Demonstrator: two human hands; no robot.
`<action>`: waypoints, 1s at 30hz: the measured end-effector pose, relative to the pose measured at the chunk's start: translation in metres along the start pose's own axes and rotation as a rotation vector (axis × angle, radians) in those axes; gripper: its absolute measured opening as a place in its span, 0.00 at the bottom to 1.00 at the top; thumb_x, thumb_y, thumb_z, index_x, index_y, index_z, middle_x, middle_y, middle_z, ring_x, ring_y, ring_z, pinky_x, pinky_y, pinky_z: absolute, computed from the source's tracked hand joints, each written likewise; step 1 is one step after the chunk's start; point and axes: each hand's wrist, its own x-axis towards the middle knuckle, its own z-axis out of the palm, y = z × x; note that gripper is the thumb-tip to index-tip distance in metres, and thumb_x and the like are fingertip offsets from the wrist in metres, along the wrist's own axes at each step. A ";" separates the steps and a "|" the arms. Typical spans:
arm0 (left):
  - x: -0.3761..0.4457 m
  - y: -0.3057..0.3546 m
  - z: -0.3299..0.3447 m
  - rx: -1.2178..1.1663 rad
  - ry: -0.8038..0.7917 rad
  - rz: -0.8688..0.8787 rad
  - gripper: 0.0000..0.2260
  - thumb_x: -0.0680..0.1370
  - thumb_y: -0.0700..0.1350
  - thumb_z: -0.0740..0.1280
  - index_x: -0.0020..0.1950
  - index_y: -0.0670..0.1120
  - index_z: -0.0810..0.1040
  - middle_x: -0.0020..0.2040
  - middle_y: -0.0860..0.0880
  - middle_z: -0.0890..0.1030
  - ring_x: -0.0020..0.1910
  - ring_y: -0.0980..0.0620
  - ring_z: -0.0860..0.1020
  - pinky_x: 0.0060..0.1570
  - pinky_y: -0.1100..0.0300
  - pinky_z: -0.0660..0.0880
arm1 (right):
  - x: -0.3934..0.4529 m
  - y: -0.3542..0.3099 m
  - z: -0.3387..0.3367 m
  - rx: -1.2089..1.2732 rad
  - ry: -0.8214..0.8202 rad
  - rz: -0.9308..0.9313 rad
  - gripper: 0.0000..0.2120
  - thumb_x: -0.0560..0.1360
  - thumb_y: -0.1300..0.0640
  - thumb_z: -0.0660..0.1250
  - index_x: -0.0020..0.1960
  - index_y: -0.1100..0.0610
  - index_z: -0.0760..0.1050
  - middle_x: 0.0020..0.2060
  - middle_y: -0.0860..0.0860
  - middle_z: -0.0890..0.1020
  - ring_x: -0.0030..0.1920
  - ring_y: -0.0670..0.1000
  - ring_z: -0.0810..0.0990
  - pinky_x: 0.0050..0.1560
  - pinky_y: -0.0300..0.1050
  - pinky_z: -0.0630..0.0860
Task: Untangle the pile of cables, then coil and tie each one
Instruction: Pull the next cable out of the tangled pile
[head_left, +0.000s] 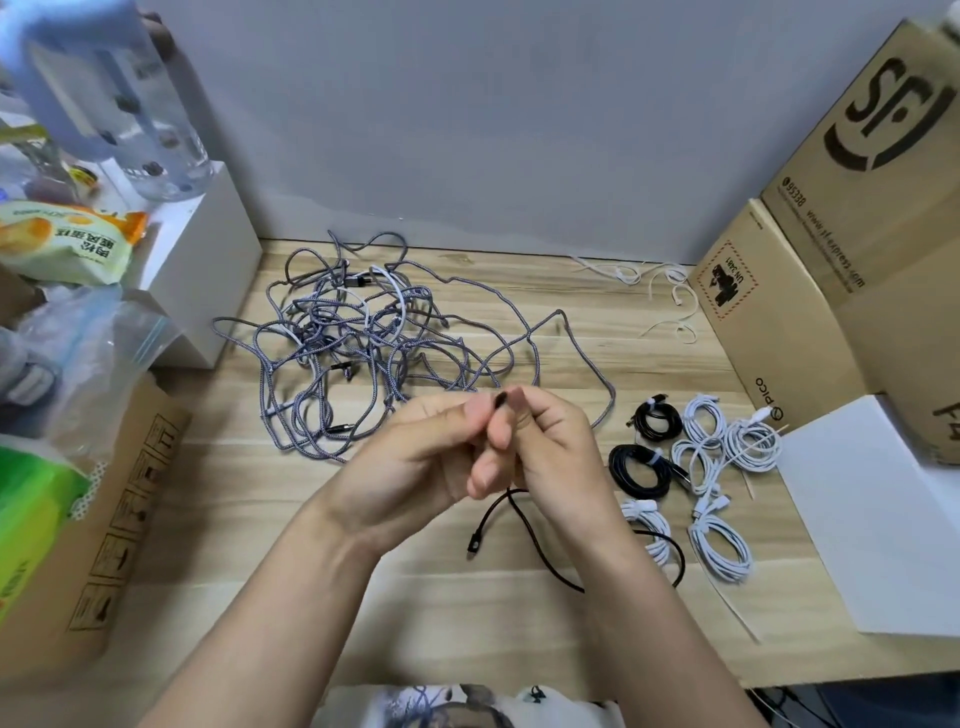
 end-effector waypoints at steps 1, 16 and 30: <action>0.001 -0.003 0.001 -0.036 -0.045 -0.016 0.08 0.74 0.51 0.68 0.39 0.48 0.80 0.29 0.53 0.77 0.30 0.58 0.73 0.36 0.67 0.72 | -0.001 0.000 -0.001 0.003 0.006 -0.002 0.11 0.70 0.42 0.67 0.32 0.45 0.78 0.25 0.44 0.75 0.29 0.43 0.73 0.32 0.37 0.71; 0.017 0.019 -0.018 -0.089 0.531 0.213 0.11 0.69 0.48 0.64 0.34 0.45 0.84 0.50 0.46 0.84 0.47 0.54 0.83 0.53 0.60 0.78 | -0.027 0.013 0.003 -0.550 -0.116 0.006 0.13 0.72 0.46 0.59 0.41 0.52 0.78 0.24 0.44 0.70 0.30 0.42 0.68 0.35 0.42 0.65; 0.005 0.020 -0.022 -0.193 0.252 0.097 0.17 0.80 0.31 0.48 0.66 0.31 0.66 0.63 0.36 0.76 0.62 0.41 0.76 0.67 0.51 0.68 | -0.027 -0.005 -0.008 -0.725 -0.073 -0.015 0.16 0.73 0.42 0.55 0.43 0.50 0.77 0.24 0.45 0.69 0.30 0.46 0.65 0.35 0.48 0.66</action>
